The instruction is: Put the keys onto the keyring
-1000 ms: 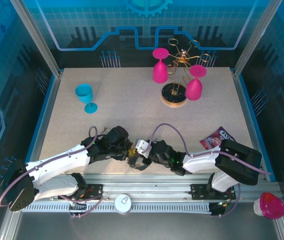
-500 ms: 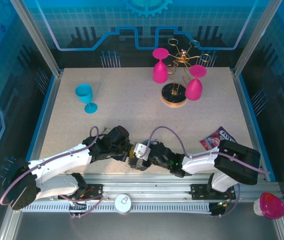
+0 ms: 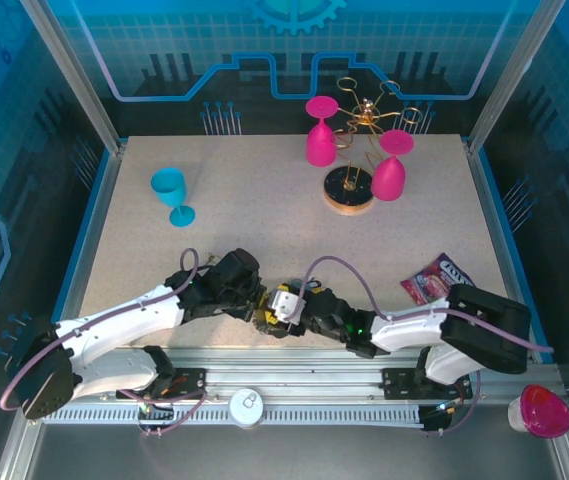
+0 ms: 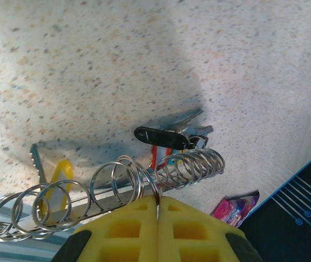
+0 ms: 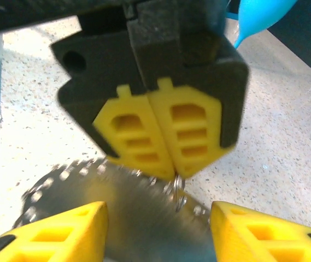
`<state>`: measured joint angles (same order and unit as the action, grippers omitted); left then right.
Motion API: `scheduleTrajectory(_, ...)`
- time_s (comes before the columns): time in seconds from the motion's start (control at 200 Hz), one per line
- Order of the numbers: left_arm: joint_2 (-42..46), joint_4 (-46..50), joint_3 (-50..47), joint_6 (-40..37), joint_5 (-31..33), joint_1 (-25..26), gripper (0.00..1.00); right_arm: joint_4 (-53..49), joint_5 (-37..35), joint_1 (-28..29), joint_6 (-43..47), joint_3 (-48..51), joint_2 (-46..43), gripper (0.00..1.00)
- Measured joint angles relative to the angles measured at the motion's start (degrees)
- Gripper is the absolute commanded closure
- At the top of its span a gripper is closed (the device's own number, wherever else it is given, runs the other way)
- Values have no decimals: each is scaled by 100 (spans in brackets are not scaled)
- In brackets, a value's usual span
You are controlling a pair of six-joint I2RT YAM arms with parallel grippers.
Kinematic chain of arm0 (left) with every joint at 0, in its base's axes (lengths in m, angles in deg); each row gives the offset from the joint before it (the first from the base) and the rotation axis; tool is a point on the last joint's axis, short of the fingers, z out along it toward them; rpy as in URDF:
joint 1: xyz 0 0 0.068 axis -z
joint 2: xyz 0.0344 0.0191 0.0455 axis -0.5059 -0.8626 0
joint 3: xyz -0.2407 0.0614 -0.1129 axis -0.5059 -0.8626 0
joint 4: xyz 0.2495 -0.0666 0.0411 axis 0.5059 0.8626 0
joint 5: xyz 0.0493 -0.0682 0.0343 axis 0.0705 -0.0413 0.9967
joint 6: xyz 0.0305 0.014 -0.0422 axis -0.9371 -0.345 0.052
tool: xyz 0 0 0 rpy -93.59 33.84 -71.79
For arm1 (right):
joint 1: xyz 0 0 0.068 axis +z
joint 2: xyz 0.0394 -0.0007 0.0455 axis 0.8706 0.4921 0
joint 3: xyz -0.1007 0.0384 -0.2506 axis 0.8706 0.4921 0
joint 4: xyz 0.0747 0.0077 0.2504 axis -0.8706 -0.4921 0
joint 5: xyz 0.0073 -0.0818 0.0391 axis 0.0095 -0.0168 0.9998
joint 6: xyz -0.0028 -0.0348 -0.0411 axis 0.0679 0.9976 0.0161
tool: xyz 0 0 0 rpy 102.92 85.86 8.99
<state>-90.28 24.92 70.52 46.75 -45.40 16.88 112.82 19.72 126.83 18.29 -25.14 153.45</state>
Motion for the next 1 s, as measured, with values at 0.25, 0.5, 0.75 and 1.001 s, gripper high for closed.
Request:
scheduleTrajectory(0.25, -310, 162, 686, -1882, 210, -201, 100, -1628, 1257, -1644, -299, 109, -2341, 51)
scheduleTrajectory(0.5, -811, 151, 1499, -4046, 98, -278, 100, -2846, 2459, -2763, -636, -428, -2618, 54)
scheduleTrajectory(0.75, -951, 125, 1604, -5982, -339, -319, 100, -3193, 3263, -2927, -608, -723, -2157, 57)
scheduleTrajectory(1.001, -831, -90, 1550, -7814, -625, -319, 100, -3130, 3838, -2970, -424, -811, -1731, 67)
